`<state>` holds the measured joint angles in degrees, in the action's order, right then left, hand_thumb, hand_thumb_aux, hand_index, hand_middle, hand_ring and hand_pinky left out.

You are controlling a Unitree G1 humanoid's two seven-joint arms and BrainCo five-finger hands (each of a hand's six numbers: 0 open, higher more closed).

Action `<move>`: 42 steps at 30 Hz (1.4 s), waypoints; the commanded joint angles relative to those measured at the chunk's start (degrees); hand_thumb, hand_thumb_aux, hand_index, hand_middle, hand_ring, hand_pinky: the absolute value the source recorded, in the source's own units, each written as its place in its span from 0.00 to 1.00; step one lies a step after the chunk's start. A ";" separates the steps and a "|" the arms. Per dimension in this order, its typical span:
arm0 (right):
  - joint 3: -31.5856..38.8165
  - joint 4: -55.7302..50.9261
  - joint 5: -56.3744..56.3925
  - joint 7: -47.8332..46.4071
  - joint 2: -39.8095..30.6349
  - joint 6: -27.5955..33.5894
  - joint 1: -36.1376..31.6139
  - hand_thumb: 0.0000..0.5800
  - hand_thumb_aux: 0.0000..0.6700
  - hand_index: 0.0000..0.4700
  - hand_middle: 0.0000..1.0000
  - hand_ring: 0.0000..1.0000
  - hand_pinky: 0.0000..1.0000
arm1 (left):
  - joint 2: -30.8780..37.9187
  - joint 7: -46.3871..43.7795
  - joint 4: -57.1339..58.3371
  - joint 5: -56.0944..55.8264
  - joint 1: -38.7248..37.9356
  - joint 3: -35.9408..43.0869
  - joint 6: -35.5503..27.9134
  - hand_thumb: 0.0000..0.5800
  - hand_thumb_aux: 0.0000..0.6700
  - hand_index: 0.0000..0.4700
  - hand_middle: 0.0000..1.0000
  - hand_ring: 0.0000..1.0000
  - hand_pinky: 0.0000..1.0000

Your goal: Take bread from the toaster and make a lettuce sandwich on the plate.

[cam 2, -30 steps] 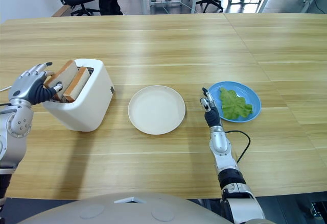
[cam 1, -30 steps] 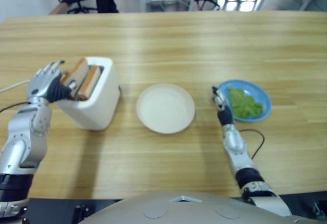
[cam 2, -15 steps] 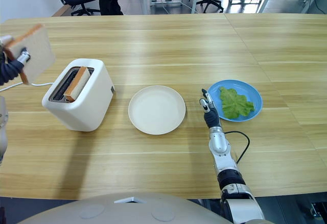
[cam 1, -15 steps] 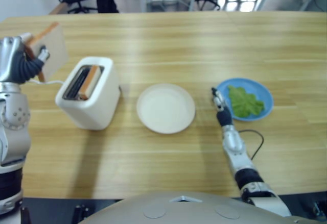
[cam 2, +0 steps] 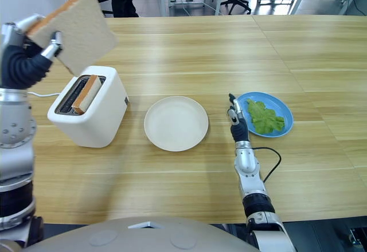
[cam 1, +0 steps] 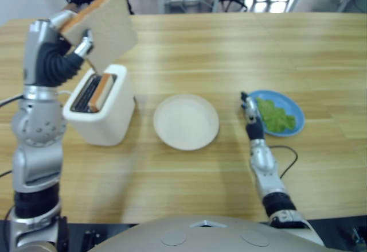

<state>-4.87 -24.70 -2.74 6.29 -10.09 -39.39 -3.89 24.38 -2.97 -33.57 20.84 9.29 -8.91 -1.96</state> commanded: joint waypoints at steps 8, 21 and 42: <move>-1.98 14.11 1.73 -1.12 1.31 3.47 4.11 0.00 0.00 0.00 0.00 0.00 0.00 | -10.94 -8.91 23.43 -5.68 -3.76 18.04 -6.34 1.00 1.00 0.98 1.00 1.00 1.00; -2.07 15.02 0.98 -1.95 2.13 5.02 4.31 0.00 0.00 0.00 0.00 0.00 0.00 | -15.65 -12.65 51.57 -6.91 3.78 24.32 -0.99 1.00 1.00 0.98 1.00 1.00 1.00; -1.52 16.97 -2.76 -1.92 1.88 6.27 5.17 0.00 0.00 0.00 0.00 0.00 0.00 | -4.68 5.37 12.47 26.93 -1.32 25.14 -5.13 0.00 0.00 0.00 0.00 0.00 0.00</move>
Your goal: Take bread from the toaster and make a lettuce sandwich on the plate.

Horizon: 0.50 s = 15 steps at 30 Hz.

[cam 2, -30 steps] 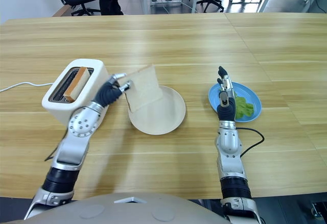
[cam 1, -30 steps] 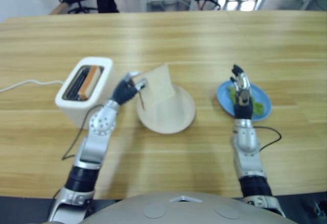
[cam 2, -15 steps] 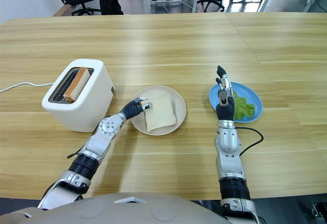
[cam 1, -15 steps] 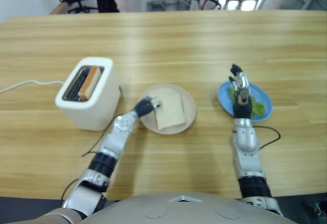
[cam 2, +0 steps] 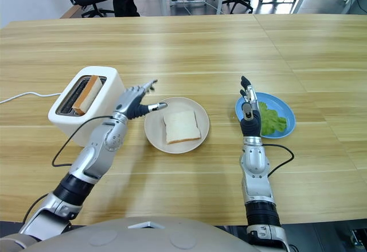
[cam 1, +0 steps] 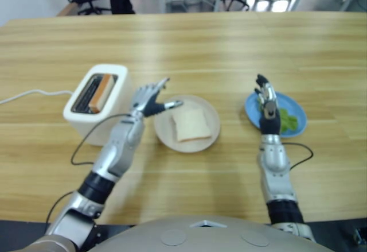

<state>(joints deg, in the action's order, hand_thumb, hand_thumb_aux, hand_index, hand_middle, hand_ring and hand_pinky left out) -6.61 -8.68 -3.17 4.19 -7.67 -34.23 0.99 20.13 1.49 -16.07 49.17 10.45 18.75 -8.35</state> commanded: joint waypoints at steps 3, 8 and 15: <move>-0.66 2.98 -13.35 3.43 -4.65 3.89 -0.01 0.00 0.00 0.00 0.00 0.00 0.00 | -3.68 0.94 -3.64 -10.77 -5.05 -5.52 4.01 0.00 0.00 0.00 0.00 0.00 0.00; -1.11 -1.71 -42.74 15.59 -22.46 21.43 -3.88 0.00 0.00 0.00 0.00 0.00 0.00 | -9.49 0.88 11.84 -24.55 -7.15 -8.44 10.09 0.00 0.00 0.00 0.00 0.00 0.00; 5.87 -11.54 -56.52 17.17 -38.33 32.13 -9.78 0.00 0.00 0.00 0.00 0.00 0.00 | -10.54 4.70 23.97 -25.09 -6.93 -7.95 15.81 0.00 0.00 0.00 0.00 0.00 0.00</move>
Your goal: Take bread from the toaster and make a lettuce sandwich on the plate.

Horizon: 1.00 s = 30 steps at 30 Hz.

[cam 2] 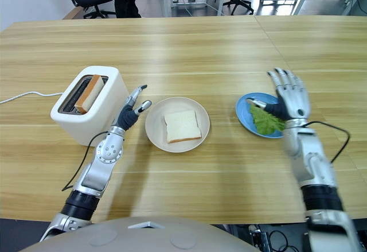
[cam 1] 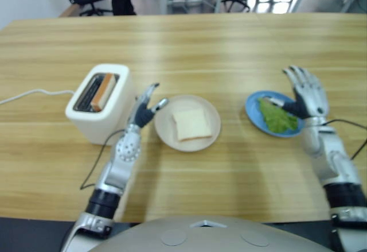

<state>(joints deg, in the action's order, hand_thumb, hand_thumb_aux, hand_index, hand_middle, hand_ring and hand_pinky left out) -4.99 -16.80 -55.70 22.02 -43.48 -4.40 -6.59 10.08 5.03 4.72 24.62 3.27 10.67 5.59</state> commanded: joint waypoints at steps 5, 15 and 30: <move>12.29 -16.59 -7.08 -1.58 -6.03 2.38 -8.37 0.00 0.00 0.00 0.00 0.00 0.00 | -1.33 1.60 4.88 -0.85 0.11 0.58 3.07 0.00 0.00 0.00 0.00 0.00 0.00; 24.26 -36.46 -6.29 2.20 -3.87 -0.41 -15.79 0.00 0.00 0.00 0.00 0.00 0.00 | -2.12 1.48 5.69 -0.71 -0.37 0.94 3.16 0.00 0.00 0.00 0.00 0.00 0.00; 31.70 -49.73 -1.70 4.97 -0.72 -2.40 -18.48 0.98 0.84 0.83 0.00 0.00 0.00 | -2.23 1.11 5.54 -0.42 -1.09 1.68 2.72 0.00 0.00 0.00 0.00 0.00 0.00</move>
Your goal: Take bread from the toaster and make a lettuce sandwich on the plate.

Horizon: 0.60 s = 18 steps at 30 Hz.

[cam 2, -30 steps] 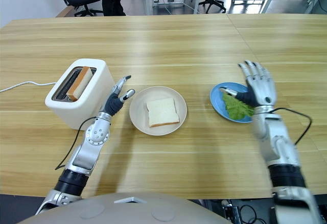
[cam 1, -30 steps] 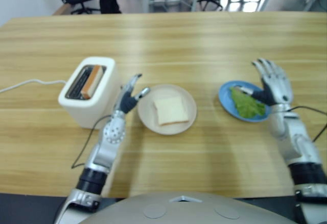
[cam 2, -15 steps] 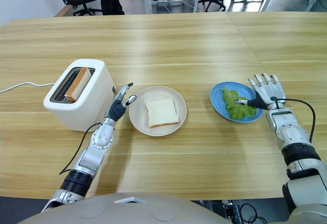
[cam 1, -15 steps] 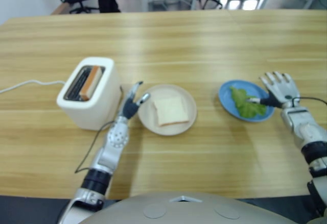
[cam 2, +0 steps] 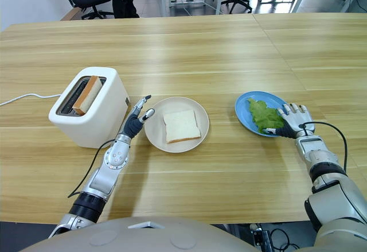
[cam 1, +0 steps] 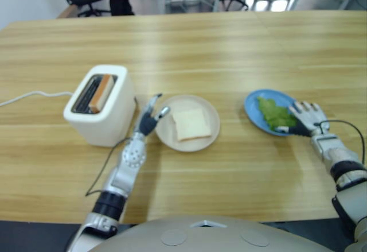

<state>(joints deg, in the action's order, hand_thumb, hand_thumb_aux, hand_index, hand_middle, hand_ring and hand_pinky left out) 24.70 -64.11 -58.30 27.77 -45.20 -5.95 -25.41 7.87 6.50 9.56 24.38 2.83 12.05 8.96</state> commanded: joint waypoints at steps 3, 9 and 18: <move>2.66 -2.96 1.78 -0.72 1.21 -1.30 0.22 1.00 1.00 0.98 0.00 0.00 0.00 | 0.03 -0.45 0.53 -0.24 -0.74 0.43 -0.77 0.00 0.00 0.00 0.00 0.00 0.00; 3.65 -3.07 3.47 -0.45 1.45 -1.97 0.33 1.00 1.00 0.98 0.00 0.00 0.00 | 0.08 -0.45 0.95 -0.17 -0.84 0.58 -0.63 0.00 0.00 0.00 0.00 0.00 0.00; 2.75 -0.42 6.97 0.67 -0.06 -3.31 1.45 1.00 1.00 0.98 0.00 0.00 0.00 | 0.06 -0.23 1.81 0.02 -0.90 0.90 -0.38 0.00 0.00 0.00 0.00 0.00 0.00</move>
<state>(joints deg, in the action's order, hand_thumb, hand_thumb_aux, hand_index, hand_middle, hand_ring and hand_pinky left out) 27.11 -64.88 -52.28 29.00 -45.03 -8.14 -25.21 7.88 6.39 10.27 24.45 2.23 12.55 8.93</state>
